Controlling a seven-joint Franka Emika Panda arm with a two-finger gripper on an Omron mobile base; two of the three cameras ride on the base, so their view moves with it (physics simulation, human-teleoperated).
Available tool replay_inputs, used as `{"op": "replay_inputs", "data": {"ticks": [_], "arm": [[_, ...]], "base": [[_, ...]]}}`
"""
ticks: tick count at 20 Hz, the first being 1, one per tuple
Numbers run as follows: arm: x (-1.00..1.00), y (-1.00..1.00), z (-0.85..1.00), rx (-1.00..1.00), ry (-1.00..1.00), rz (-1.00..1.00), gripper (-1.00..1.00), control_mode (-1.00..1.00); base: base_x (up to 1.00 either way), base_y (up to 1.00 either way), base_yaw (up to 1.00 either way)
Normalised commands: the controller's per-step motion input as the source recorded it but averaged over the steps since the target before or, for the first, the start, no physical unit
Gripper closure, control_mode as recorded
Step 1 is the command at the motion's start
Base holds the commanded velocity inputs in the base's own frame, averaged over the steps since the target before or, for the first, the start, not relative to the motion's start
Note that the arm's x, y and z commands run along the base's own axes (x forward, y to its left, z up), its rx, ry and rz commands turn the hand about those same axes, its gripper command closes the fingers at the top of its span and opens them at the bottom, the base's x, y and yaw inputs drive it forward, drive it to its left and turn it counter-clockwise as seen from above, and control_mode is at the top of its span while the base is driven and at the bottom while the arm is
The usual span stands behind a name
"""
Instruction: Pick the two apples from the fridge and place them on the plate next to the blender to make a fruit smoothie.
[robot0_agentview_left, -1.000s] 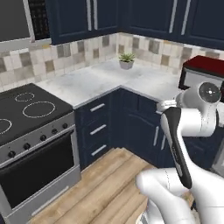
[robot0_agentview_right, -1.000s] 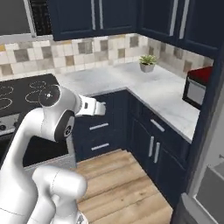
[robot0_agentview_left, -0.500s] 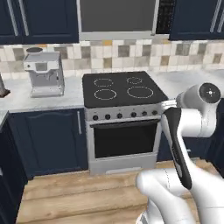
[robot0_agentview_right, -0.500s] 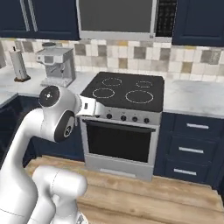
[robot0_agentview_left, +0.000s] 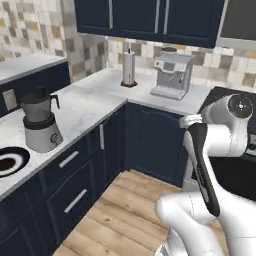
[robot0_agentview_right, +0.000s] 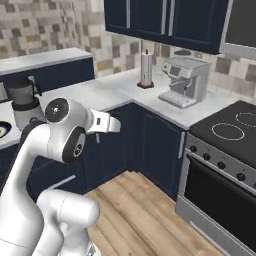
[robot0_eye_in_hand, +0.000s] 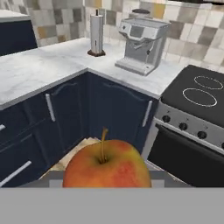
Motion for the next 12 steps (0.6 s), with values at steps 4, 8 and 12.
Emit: {"op": "replay_inputs", "data": {"ticks": [4, 8, 12], "arm": [[0.00, 0.00, 0.00, 0.00, 0.00, 0.00, 1.00, 1.00], [0.00, 0.00, 0.00, 0.00, 0.00, 0.00, 1.00, 1.00], [0.00, 0.00, 0.00, 0.00, 0.00, 0.00, 1.00, 1.00]], "base": [[0.00, 0.02, 1.00], [0.00, 0.09, 1.00], [0.08, 0.25, 0.93]]}}
